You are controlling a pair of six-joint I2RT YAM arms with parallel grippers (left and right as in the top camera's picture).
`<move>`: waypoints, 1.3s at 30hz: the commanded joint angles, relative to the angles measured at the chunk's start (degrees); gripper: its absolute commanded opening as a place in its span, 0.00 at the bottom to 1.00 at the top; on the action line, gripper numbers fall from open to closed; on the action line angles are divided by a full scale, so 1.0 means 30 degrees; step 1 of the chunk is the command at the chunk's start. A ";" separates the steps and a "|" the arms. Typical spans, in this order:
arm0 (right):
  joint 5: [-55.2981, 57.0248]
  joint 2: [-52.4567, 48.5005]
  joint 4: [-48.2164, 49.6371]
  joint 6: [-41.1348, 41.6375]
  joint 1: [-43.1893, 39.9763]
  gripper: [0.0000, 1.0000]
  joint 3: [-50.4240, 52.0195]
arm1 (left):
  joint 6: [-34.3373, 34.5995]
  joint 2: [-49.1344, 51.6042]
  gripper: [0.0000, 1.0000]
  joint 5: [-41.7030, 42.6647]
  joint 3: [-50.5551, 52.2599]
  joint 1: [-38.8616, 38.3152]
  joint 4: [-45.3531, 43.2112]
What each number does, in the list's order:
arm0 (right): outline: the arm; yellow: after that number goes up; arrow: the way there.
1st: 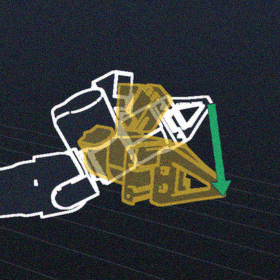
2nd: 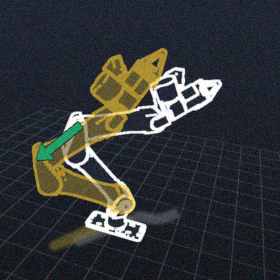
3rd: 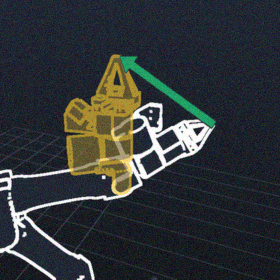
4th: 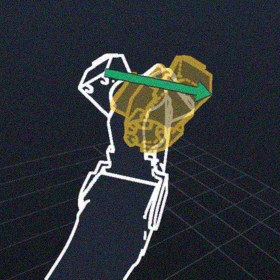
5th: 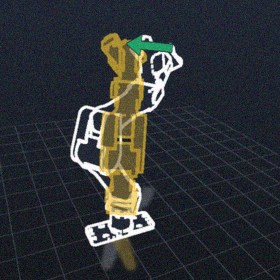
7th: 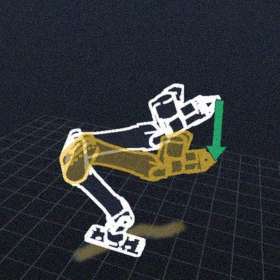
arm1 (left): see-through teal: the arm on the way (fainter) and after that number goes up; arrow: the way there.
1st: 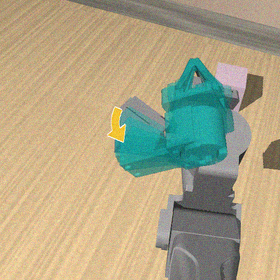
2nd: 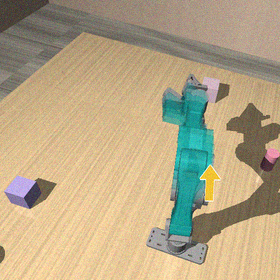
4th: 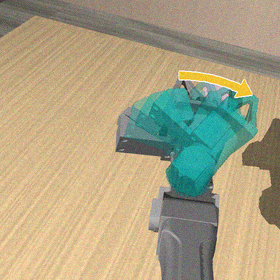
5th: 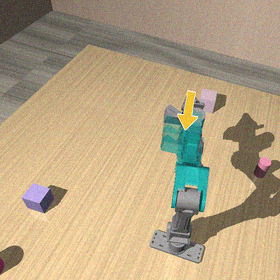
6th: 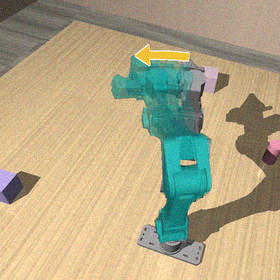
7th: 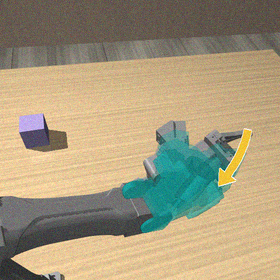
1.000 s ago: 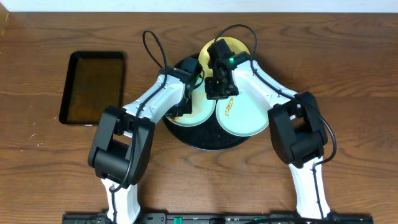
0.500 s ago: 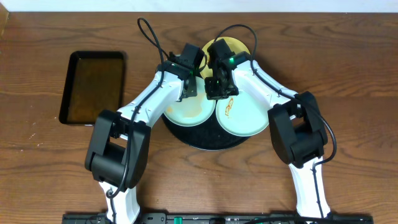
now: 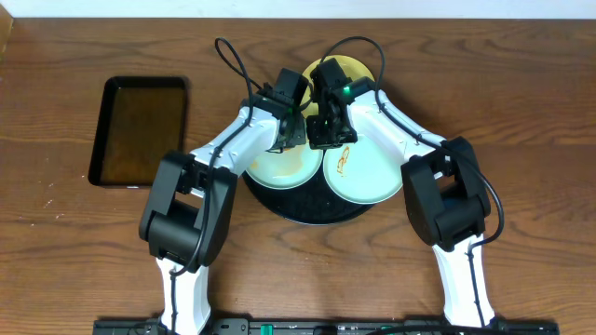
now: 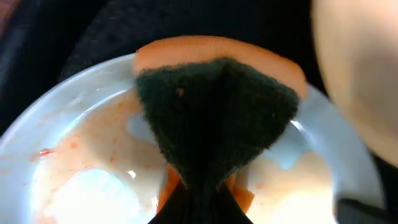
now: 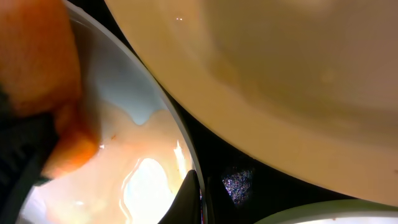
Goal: Clean dirty plates on tray and stack at the side
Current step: 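Continue scrubbing the left green plate's sauce with the left gripper sponge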
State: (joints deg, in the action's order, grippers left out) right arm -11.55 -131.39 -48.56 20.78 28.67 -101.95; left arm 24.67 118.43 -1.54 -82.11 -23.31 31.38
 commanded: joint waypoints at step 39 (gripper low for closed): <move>0.0903 -0.0780 -0.0313 -0.0364 -0.0080 0.01 0.0131 | 0.1384 -0.0357 0.07 0.3198 0.1260 -0.0284 0.4240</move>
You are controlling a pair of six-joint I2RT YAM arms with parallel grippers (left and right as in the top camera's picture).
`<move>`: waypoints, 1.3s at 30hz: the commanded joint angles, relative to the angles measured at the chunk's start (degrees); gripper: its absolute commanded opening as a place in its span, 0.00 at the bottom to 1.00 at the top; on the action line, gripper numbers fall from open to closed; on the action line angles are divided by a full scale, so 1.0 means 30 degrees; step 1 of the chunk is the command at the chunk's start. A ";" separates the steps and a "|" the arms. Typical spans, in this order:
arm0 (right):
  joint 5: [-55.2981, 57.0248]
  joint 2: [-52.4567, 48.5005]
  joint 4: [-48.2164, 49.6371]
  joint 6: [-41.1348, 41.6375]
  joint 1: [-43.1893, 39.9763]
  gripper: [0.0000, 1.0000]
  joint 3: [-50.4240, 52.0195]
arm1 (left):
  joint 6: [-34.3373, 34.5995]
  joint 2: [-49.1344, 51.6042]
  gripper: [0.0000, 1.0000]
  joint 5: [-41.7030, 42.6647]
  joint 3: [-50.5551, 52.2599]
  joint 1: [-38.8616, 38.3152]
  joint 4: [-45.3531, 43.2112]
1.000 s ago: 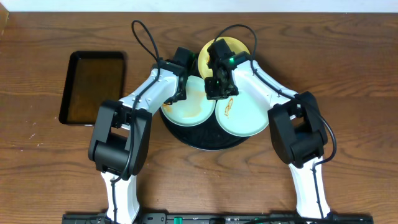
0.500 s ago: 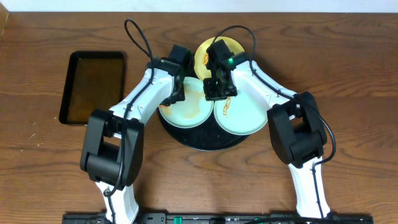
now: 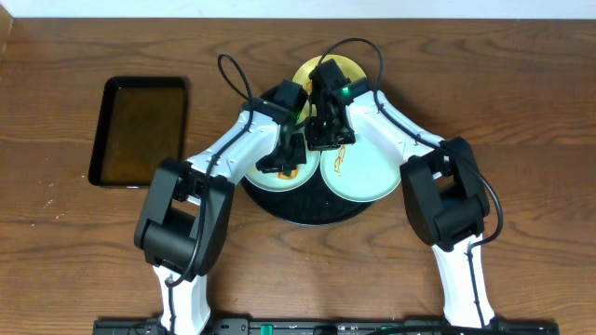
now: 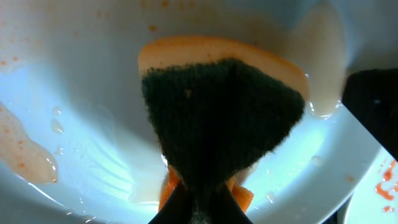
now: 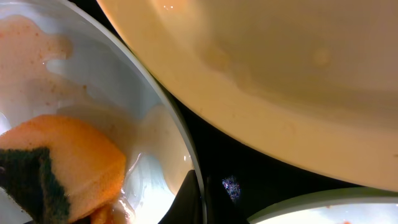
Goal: Clean dirty plates on tray and stack at the side
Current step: 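Continue scrubbing the left green plate's sauce with the left gripper sponge, then carry the sponge with the left gripper back over the black rectangular tray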
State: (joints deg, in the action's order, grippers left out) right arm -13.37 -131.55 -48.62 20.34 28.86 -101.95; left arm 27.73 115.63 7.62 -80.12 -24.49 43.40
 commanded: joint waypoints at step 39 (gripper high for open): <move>0.1668 0.1967 -0.1829 -0.2091 0.0102 0.01 -0.2448 | -0.1239 -0.6725 0.07 -0.1814 -0.2623 0.7308 0.4073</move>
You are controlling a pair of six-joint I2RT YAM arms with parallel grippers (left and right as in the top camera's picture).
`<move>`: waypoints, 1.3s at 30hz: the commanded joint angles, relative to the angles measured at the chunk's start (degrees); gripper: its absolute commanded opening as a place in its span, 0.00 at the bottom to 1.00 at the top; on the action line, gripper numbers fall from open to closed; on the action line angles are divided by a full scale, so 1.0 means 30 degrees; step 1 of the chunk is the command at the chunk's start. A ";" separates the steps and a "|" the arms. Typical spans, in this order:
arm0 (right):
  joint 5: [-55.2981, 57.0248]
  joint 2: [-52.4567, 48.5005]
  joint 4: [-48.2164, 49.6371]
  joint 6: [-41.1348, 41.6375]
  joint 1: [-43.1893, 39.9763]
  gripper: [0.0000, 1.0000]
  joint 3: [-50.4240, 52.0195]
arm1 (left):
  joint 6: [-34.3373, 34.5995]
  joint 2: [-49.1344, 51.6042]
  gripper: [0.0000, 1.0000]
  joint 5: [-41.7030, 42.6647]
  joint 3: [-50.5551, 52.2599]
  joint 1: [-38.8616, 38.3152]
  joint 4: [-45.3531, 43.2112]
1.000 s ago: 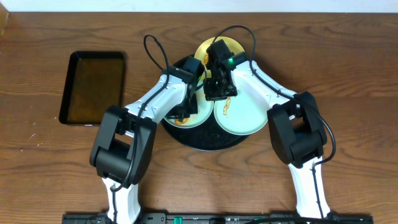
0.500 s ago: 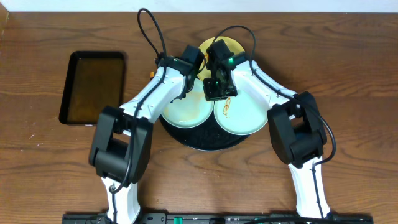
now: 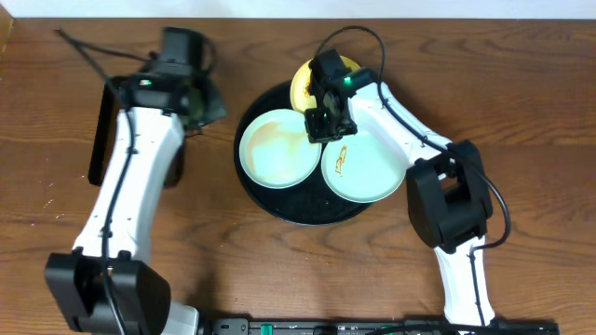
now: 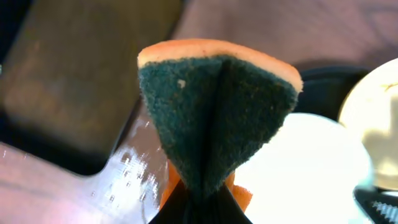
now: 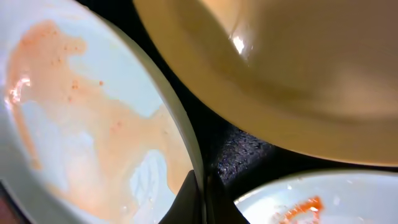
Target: Clean dirty plates on tray and stack at the side
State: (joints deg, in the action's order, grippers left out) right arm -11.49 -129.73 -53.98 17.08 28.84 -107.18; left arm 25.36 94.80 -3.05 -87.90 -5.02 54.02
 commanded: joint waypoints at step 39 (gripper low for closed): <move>2.7904 0.4656 0.3162 -1.1162 0.8531 0.01 -0.0772 | -0.0525 0.0219 0.08 0.3366 -0.0022 0.3614 0.0780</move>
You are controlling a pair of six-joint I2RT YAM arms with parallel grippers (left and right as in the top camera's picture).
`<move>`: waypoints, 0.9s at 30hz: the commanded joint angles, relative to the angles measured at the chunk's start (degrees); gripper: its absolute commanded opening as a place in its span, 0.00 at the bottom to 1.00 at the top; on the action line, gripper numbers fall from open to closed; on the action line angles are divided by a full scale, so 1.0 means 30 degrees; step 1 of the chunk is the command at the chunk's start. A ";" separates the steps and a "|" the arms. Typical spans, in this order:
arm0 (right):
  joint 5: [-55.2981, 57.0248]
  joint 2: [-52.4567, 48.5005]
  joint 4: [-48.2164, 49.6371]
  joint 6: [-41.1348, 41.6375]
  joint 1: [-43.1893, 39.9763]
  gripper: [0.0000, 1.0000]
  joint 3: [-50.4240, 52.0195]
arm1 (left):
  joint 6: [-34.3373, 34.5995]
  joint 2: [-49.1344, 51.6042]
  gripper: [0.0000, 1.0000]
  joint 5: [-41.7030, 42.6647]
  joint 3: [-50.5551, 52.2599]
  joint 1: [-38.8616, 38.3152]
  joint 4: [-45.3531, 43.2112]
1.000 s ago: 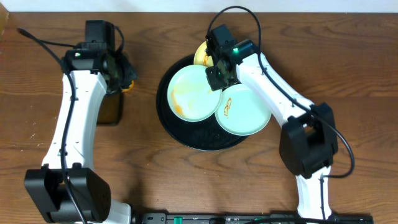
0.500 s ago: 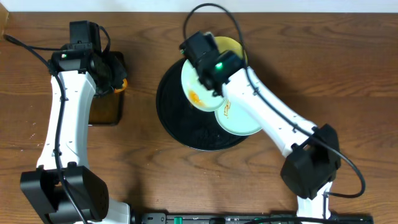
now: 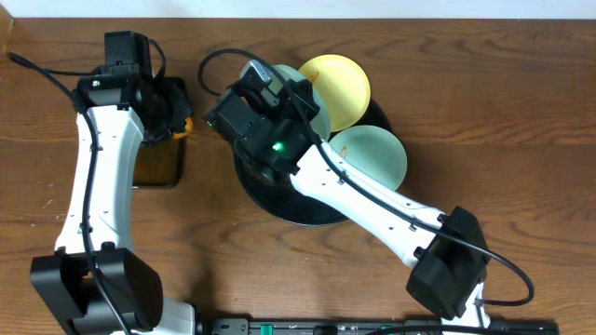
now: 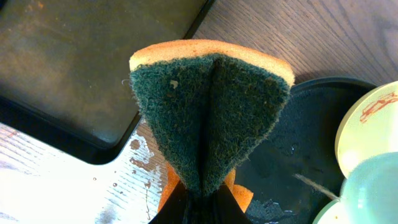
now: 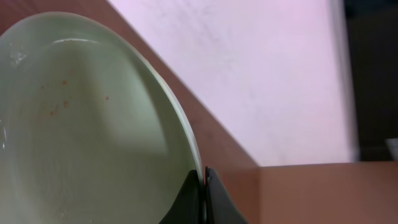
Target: Clean dirty plates on tray and stack at the side
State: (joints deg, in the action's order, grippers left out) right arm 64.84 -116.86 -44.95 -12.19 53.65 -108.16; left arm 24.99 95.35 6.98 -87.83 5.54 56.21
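Note:
My right gripper point(image 5: 203, 180) is shut on the rim of a pale green plate point(image 5: 93, 124), held tilted up off the round black tray point(image 3: 279, 200); only a few red specks show inside it. From overhead the plate point(image 3: 312, 100) peeks out behind the raised right wrist. A yellow plate point(image 3: 340, 86) and a second green plate point(image 3: 372, 154) lie on the tray. My left gripper point(image 4: 199, 198) is shut on a folded orange-and-green sponge point(image 4: 208, 112), at the right edge of the rectangular dark tray point(image 3: 154, 163).
In the left wrist view the rectangular tray point(image 4: 87, 62) lies upper left, and wet streaks mark the wood beside it. The right arm reaches across the round tray from the front right. A plate with a red streak point(image 4: 373, 121) shows at the right edge.
The pale green plate lay flat on the round tray with my right gripper on its rim; now it is raised and tilted up. My left gripper with the sponge has shifted slightly beside the rectangular tray.
First the sponge in my left gripper was on the orange-smeared green plate while my right gripper held its rim. Then the sponge sat deeper in the plate. Later my left arm was over by the rectangular tray. Now the plate is off the round tray.

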 commanded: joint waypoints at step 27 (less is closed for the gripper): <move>-2.2658 0.0372 -0.4889 1.0193 -0.6936 0.01 -0.0415 | -0.0466 0.0036 0.07 -0.0036 0.0080 0.0095 0.0044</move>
State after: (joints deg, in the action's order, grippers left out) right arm 19.90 -116.86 -58.57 13.32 40.88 -108.44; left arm 24.14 95.35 7.18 -87.81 5.54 56.18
